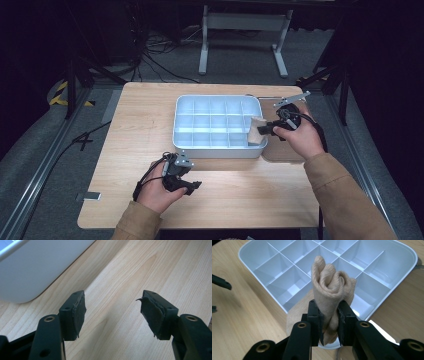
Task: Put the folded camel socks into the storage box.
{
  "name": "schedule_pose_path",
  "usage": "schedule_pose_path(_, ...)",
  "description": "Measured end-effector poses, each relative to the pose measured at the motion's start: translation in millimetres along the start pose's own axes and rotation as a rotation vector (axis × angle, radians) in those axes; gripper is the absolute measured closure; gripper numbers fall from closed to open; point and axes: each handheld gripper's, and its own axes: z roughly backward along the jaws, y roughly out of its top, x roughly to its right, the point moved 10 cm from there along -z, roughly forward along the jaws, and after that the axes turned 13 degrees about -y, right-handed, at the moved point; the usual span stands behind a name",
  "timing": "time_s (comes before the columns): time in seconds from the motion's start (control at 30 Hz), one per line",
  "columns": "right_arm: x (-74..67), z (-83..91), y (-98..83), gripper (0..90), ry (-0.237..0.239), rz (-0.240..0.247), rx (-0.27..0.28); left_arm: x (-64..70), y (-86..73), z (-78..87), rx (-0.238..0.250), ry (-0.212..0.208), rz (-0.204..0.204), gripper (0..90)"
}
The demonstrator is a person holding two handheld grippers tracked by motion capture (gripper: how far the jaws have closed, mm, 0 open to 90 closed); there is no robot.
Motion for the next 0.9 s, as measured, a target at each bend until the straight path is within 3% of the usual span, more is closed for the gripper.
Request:
schedule_pose_path(0.4,11.3,-25.9,-7.3,75.4,-0.093,0.060,-0.069,-1.1,-0.5,0.8,-0.001,0.001,-0.002,37.2)
schedule_pose_path(0.9,7.8,-44.7,-18.4,75.0,-0.138,0.121,-0.137,-2.6,-4.1,4.1,0.008,0.014,0.005,37.2)
